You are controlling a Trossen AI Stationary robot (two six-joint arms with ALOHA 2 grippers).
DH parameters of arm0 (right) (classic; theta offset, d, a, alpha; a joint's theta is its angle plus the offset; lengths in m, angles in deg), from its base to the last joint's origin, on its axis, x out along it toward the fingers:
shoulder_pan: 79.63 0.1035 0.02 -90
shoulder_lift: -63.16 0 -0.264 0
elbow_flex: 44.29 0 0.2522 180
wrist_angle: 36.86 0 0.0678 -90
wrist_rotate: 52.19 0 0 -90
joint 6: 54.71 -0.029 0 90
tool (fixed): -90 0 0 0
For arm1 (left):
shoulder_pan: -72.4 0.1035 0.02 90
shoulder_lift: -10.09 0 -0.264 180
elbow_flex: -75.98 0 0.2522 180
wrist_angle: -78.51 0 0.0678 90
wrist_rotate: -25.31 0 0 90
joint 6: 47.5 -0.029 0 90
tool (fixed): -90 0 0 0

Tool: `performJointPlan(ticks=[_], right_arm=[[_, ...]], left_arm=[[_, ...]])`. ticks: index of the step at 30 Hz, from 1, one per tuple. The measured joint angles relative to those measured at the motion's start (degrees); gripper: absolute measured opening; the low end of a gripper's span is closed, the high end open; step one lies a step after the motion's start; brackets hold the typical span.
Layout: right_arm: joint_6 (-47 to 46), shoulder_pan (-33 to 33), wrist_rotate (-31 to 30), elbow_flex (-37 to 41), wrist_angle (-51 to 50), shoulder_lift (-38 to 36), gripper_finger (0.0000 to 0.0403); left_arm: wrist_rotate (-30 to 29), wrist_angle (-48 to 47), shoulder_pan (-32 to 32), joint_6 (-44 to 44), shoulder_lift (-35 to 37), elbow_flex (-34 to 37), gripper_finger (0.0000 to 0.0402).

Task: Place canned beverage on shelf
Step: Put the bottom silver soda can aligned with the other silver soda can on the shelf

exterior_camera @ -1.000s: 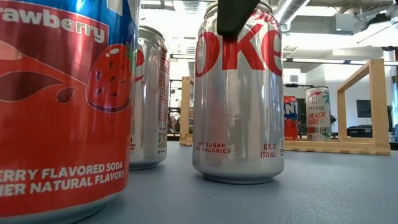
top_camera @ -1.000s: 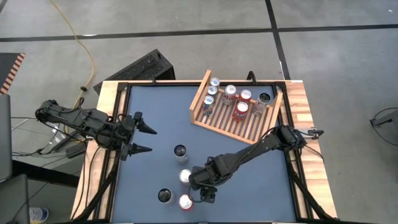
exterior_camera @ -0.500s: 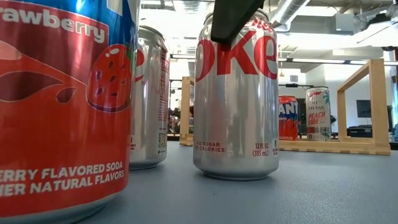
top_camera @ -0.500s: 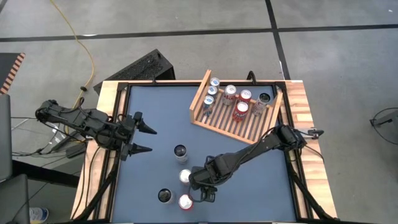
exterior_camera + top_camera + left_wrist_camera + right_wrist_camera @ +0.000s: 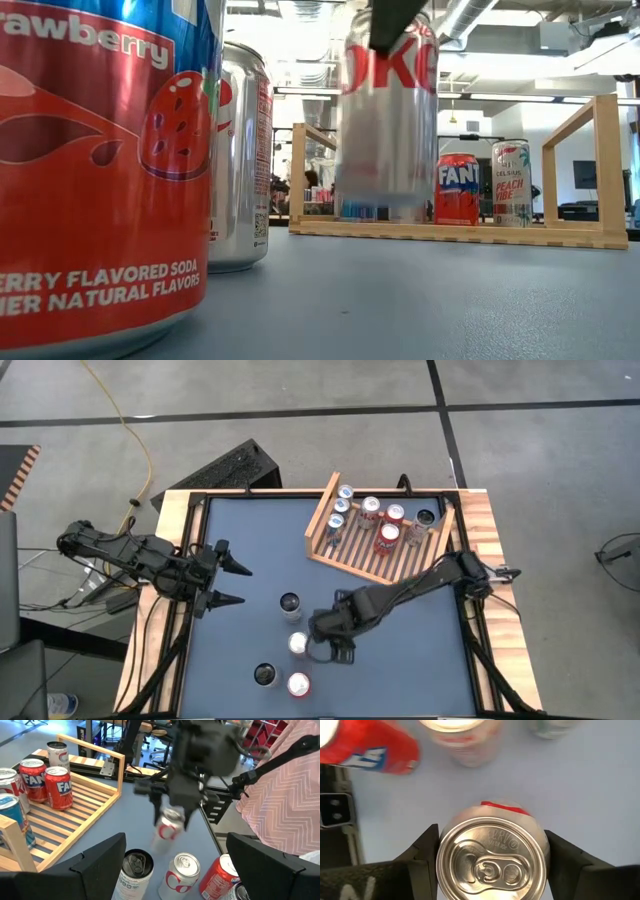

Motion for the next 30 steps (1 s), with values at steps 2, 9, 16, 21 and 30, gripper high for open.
performJointPlan(ticks=[2, 9, 16, 21, 30], right_arm=[[1.0, -1.3, -0.9, 0.0, -2.1, -2.0, 0.0235], [7.1, -7.8, -5.6, -0.1, -7.5, -10.6, 0.0235], [13.4, -20.4, -7.3, -0.1, -13.8, -14.7, 0.0235], [21.3, -28.2, -6.3, -0.1, -12.5, -14.8, 0.0235], [28.4, -36.1, -2.1, 1.5, -10.7, -14.9, 0.0235]], left_arm=[[0.0, 0.0, 0.0, 0.0, 0.0, 0.0, 0.0334], [-0.1, 0.0, 0.0, -0.2, 0.0, 0.0, 0.0334], [-3.1, -0.6, 0.0, -0.4, 0.0, 0.0, 0.0334], [-2.9, -1.1, 0.0, -0.4, 0.0, 0.0, 0.0334], [-2.9, -2.9, 0.0, -0.4, 0.8, 0.0, 0.0334]])
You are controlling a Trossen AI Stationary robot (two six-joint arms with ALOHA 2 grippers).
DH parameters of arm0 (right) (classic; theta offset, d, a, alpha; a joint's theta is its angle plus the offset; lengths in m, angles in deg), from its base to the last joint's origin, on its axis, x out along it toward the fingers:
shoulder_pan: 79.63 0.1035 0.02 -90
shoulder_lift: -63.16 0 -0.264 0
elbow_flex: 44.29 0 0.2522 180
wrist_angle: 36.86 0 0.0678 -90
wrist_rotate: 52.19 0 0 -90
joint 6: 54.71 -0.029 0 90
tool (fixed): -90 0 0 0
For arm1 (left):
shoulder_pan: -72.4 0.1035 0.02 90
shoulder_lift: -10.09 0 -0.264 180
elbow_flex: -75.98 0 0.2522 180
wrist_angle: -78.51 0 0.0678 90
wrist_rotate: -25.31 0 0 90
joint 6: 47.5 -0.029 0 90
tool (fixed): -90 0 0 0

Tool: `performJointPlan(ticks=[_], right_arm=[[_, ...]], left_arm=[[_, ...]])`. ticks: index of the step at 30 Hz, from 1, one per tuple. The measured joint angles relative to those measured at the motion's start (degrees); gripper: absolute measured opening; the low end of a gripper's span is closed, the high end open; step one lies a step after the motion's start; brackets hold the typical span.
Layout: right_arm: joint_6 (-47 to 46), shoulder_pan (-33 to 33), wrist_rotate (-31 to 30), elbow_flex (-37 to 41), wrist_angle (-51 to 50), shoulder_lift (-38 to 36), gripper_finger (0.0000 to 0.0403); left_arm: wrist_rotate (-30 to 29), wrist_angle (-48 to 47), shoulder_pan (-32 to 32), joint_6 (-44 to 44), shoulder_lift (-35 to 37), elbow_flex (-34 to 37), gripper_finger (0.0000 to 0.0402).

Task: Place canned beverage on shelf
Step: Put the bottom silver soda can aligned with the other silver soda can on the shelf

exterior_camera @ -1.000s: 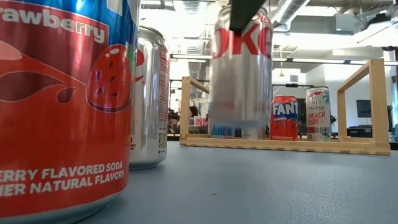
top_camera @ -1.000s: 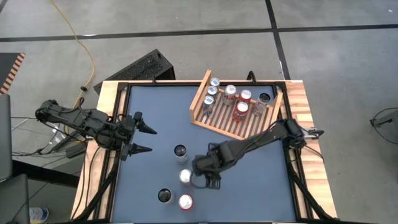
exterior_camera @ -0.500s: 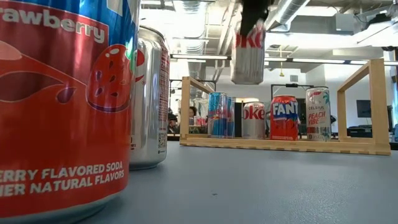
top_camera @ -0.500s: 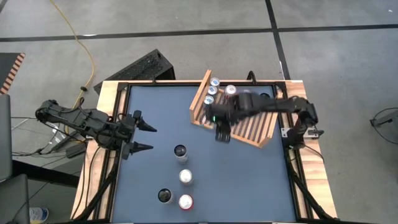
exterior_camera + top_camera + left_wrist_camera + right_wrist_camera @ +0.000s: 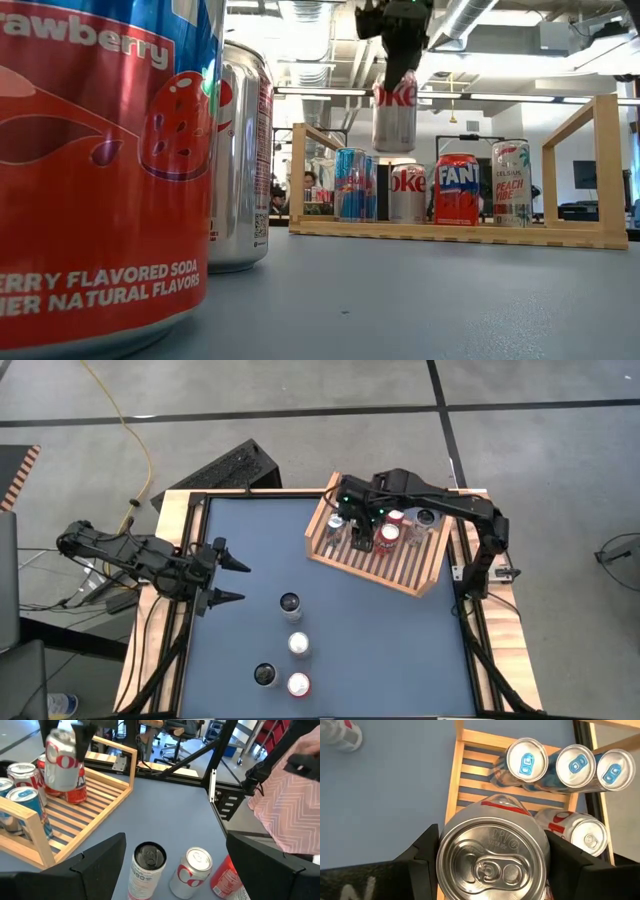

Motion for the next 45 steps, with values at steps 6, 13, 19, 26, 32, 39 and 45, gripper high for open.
performJointPlan(ticks=[6, 13, 19, 26, 32, 39, 45], right_arm=[[2.7, -3.7, 2.4, 7.1, 3.6, -0.8, 0.0235], [6.2, -8.2, 6.6, 12.0, 12.8, -0.9, 0.0235], [6.4, -11.4, 9.8, 16.0, 14.2, -0.9, 0.0235], [7.3, -13.2, 11.1, 20.7, 19.5, -0.8, 0.0235], [7.4, -15.0, 12.3, 24.1, 21.3, -0.8, 0.0235], [8.4, -16.4, 14.3, 27.8, 24.5, -0.8, 0.0235], [9.3, -17.2, 14.1, 28.2, 25.6, -0.8, 0.0235]], left_arm=[[-0.2, 0.0, 0.0, -1.4, 0.0, 0.0, 0.0334], [-2.3, 0.3, 0.0, -1.5, 0.0, 0.0, 0.0334], [-3.0, 0.4, 0.0, -1.5, 0.0, 0.0, 0.0334], [-3.1, 0.4, 0.0, -1.5, 0.0, 0.0, 0.0334], [-4.4, 0.4, 0.0, -1.4, 0.0, 0.0, 0.0334], [-5.1, 0.4, 0.0, -1.2, 0.0, 0.0, 0.0334], [-6.1, 0.4, 0.0, -1.3, 0.0, 0.0, 0.0334]])
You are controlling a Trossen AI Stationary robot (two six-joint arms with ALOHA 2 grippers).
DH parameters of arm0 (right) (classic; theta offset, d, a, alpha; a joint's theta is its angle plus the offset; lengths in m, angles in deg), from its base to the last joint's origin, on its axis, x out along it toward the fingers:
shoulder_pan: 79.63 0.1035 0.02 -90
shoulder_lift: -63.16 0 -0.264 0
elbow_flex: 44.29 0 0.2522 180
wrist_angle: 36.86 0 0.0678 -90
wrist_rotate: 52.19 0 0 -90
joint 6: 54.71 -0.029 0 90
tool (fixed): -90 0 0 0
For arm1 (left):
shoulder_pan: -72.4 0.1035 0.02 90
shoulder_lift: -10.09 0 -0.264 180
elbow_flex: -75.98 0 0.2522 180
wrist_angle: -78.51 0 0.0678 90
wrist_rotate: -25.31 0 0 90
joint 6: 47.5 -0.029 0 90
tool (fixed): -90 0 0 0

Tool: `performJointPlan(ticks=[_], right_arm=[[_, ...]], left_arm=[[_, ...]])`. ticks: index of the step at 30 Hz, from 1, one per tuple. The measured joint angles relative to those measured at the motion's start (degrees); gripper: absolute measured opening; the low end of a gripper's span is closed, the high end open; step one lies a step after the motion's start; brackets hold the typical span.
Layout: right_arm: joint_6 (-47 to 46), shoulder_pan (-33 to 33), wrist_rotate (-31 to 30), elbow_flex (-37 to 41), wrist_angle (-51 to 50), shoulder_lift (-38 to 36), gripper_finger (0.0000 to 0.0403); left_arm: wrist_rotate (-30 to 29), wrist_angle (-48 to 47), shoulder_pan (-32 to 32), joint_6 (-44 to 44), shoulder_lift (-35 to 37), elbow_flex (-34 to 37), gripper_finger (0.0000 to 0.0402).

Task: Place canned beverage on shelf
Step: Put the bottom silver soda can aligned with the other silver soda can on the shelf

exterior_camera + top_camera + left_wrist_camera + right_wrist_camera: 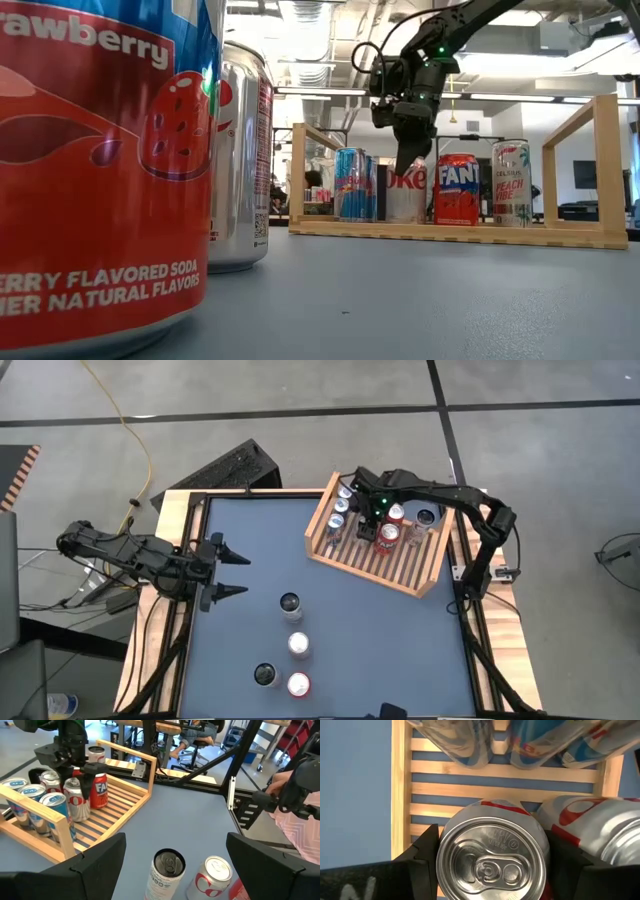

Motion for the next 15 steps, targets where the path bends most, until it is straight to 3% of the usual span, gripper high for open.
performJointPlan(ticks=[15], right_arm=[[0.4, -0.9, 1.5, 0.0, 0.9, 0.2, 0.0243]], left_arm=[[-3.2, 1.3, 0.0, -0.9, 0.0, 0.0, 0.0334]])
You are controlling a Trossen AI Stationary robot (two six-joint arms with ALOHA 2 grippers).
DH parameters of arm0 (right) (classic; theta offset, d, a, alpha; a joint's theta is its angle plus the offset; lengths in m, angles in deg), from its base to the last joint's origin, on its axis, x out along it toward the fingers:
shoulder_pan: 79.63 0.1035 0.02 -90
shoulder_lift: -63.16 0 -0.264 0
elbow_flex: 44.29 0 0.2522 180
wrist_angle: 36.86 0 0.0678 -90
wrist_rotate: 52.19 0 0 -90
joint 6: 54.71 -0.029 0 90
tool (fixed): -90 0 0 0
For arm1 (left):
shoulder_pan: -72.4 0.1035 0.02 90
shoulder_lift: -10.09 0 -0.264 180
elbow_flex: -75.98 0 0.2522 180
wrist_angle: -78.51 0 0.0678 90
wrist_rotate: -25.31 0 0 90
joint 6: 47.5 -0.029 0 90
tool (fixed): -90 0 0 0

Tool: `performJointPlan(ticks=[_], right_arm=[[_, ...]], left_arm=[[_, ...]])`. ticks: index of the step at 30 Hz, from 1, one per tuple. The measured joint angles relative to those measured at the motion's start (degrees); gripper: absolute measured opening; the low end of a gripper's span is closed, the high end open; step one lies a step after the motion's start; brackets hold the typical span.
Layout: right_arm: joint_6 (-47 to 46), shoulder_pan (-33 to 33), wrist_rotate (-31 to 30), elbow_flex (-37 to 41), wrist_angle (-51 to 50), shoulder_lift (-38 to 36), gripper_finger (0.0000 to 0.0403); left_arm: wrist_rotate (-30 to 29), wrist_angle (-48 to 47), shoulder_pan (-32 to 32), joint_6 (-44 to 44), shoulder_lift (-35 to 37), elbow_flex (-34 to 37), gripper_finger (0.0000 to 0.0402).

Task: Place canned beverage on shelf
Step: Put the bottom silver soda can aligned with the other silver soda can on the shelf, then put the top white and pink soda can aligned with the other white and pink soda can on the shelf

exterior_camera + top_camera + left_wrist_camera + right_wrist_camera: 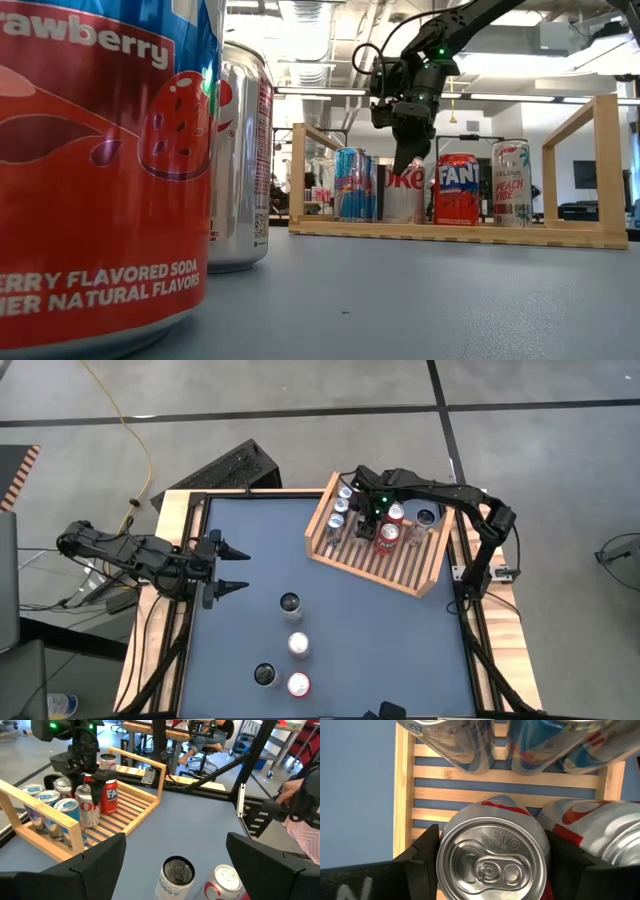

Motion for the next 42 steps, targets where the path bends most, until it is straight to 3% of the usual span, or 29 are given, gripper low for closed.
performJointPlan(ticks=[8, 19, 29, 42], right_arm=[[-1.3, 0.0, 0.0, 0.0, -0.5, 0.0, 0.0251], [-2.3, 0.3, -0.4, 0.0, -0.9, 0.0, 0.0322], [-4.0, 1.7, -3.1, -1.0, -2.6, 0.0, 0.0328], [-4.4, 4.0, -7.2, -11.9, -10.4, 0.0, 0.0327]], left_arm=[[0.0, 0.1, 0.0, 0.0, 0.0, 0.0, 0.0334], [-0.3, 0.0, 0.0, -0.1, 0.0, 0.0, 0.0334], [-0.9, 0.0, 0.0, -0.9, 0.0, 0.0, 0.0334], [-1.0, 0.0, 0.0, -0.9, 0.0, 0.0, 0.0334]])
